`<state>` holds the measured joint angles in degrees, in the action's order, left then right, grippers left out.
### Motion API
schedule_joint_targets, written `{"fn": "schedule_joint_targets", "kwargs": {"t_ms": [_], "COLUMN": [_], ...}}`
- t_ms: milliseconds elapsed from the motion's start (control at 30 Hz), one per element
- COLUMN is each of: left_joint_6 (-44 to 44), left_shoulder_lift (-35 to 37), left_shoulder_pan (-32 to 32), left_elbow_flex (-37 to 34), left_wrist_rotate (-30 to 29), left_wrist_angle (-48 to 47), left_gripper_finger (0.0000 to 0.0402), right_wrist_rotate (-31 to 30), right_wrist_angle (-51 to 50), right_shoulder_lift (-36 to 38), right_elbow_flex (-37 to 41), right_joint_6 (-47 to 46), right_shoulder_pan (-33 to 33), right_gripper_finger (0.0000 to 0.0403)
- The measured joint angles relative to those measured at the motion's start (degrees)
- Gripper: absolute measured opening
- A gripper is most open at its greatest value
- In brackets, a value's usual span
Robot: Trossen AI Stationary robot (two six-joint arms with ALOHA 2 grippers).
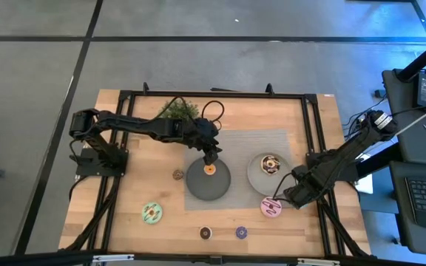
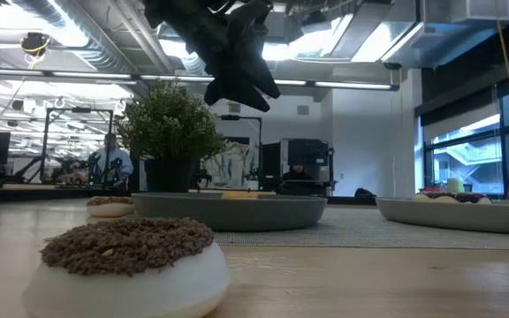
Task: Pick & Place donuts
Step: Put the large blue donut on the light gray plate
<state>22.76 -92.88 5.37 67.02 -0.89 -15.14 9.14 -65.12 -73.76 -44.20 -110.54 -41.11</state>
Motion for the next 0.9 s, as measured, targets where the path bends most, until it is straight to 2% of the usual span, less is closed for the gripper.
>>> {"fn": "schedule_joint_targets", "kwargs": {"t_ms": [500, 900], "left_joint_6": [0.0, 0.0], "left_shoulder_lift": [0.0, 0.0], "left_shoulder_pan": [0.0, 0.0], "left_elbow_flex": [0.0, 0.0], "left_wrist_rotate": [0.0, 0.0], "left_wrist_angle": [0.0, 0.0], "left_gripper_finger": [0.0162, 0.0164], "right_wrist_rotate": [0.9, 1.0], "right_wrist_angle": [7.3, 8.9], "right_shoulder_lift": [0.0, 0.0], "right_elbow_flex": [6.2, 8.9], "right_joint_6": [-0.4, -0.2], "right_shoulder_pan": [0.0, 0.0], "right_gripper_finger": [0.0207, 0.0207]}}
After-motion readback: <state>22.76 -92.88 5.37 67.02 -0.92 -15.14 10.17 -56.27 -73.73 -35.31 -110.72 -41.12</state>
